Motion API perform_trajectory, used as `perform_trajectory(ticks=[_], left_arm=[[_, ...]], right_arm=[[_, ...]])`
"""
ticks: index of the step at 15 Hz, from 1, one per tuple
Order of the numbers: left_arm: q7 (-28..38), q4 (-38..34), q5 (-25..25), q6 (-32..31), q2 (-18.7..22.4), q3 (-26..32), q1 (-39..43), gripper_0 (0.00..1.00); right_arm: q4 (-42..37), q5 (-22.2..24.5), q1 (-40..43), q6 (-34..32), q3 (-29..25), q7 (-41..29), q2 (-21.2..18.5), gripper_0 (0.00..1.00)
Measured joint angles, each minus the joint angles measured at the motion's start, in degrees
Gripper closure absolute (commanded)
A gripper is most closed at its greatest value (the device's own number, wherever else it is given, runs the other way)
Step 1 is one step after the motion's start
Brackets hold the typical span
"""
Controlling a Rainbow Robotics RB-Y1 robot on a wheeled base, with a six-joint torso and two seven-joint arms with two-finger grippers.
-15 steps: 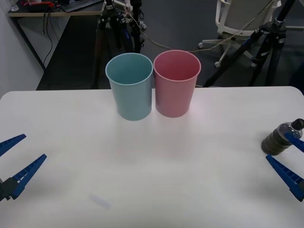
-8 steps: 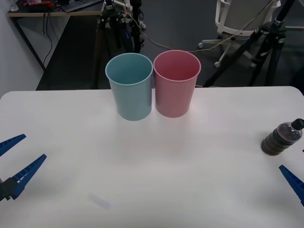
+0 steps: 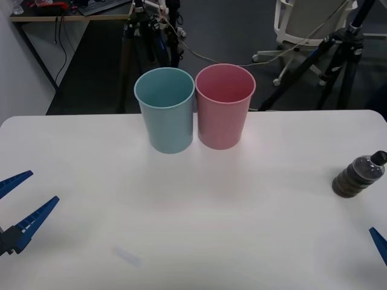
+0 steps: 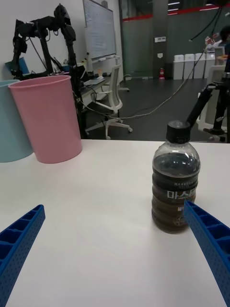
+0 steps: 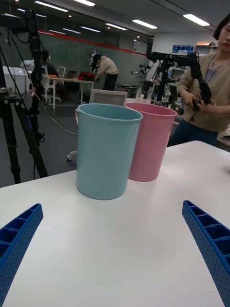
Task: Grasp the object on the table and drop it into the matching bin: aluminum can to the light blue bin, PET bottle to the pink bin.
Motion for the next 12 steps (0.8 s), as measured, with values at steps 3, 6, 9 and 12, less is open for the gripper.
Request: perform_trajectory(ticks=[3,6,9,12], left_arm=[[0.0,0.0,0.0,0.0,0.0,0.0,0.0,0.0],[0.0,0.0,0.0,0.0,0.0,0.0,0.0,0.0],[0.0,0.0,0.0,0.0,0.0,0.0,0.0,0.0],[0.0,0.0,0.0,0.0,0.0,0.0,0.0,0.0]], right_arm=[[2.0,-1.4,1.2,1.0,1.8,1.2,-1.4,0.0],[5.4,-1.3,-0.3,1.0,2.0,2.4,-1.7,0.0],[10.5,-1.3,-4.0,1.0,2.2,3.3,-2.2,0.0],[15.3,-1.2,-7.6,1.1,2.7,4.4,-2.3,0.0]])
